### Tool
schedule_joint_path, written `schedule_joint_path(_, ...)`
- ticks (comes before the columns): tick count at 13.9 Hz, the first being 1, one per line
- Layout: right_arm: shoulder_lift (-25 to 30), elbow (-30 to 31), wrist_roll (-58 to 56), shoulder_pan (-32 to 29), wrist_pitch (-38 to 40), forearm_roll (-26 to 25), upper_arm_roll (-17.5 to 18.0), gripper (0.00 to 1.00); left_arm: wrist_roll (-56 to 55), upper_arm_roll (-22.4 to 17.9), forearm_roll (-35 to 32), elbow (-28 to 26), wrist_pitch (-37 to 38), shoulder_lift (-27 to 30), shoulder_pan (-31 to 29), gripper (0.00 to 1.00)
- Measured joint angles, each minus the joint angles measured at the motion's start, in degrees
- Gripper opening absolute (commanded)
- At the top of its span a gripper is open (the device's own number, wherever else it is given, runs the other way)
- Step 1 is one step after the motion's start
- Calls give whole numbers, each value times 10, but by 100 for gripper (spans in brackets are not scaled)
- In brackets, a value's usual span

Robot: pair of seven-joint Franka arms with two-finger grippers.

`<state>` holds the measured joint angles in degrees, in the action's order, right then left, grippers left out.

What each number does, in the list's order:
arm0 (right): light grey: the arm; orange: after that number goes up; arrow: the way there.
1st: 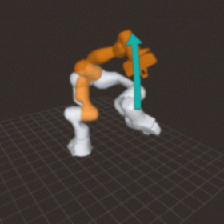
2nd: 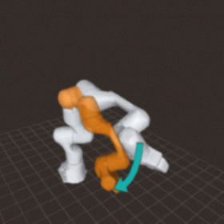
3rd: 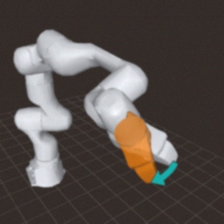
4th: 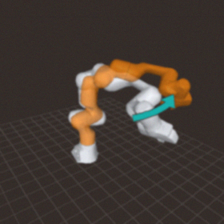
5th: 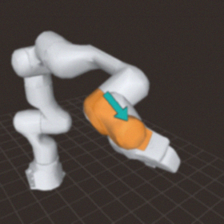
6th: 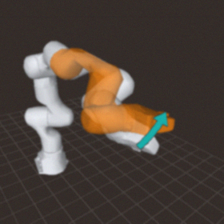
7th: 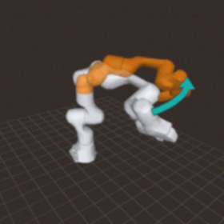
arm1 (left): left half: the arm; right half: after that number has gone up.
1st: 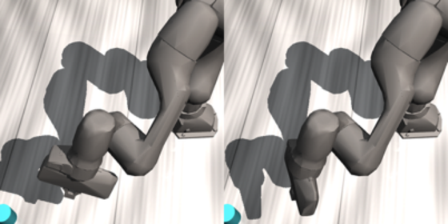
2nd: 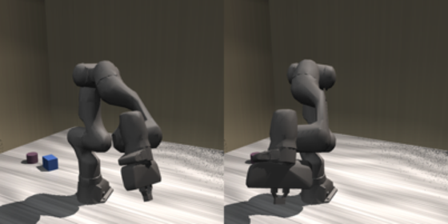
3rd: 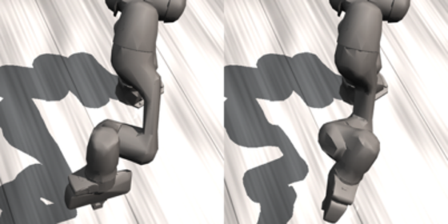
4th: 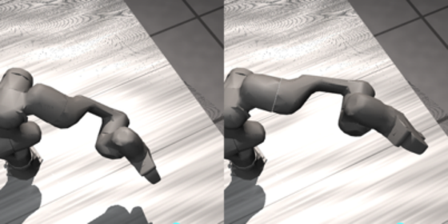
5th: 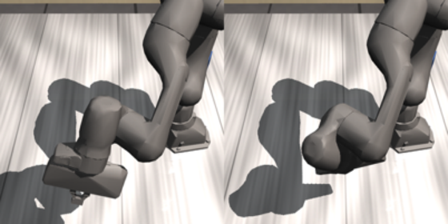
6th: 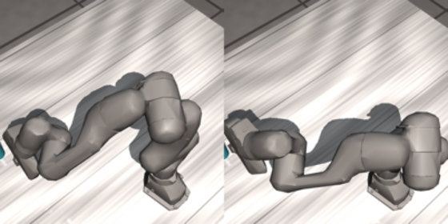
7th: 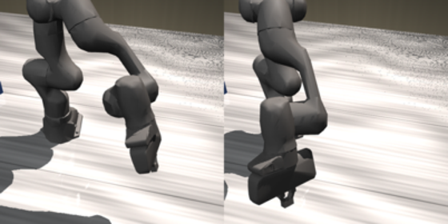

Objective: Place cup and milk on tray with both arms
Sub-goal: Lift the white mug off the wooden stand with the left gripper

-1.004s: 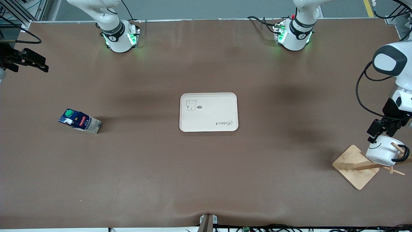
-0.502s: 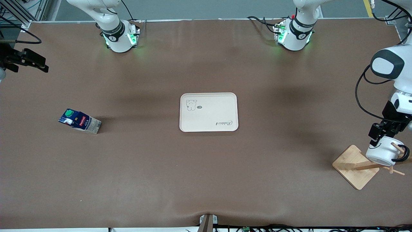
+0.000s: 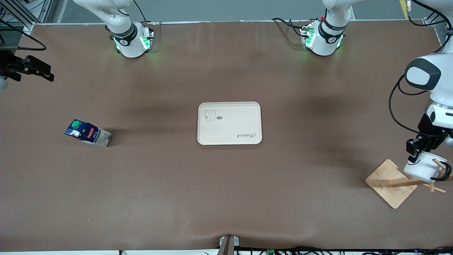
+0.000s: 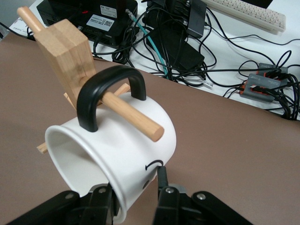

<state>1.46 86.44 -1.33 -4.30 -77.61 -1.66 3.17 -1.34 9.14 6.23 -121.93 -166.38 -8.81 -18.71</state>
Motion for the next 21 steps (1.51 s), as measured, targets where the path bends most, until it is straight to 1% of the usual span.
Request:
schedule_joint_path(1,0,0,0,0,0,0,0,100,8,2,0,1,0,0,1,3)
schedule_joint_path(2,-1,0,0,0,0,0,0,100,14,6,0,2,-1,0,2,0)
schedule_joint_path(11,-2,0,0,0,0,0,1,100,51,8,0,3,5,1,4,0)
schedule_joint_path(15,-2,0,0,1,0,1,4,100,52,14,0,5,63,28,4,0)
schedule_joint_path(18,-3,0,0,1,0,1,4,100,52,20,0,7,137,62,4,0)
schedule_joint_path(21,-3,0,-1,5,0,1,7,100,52,28,0,25,222,93,4,0)
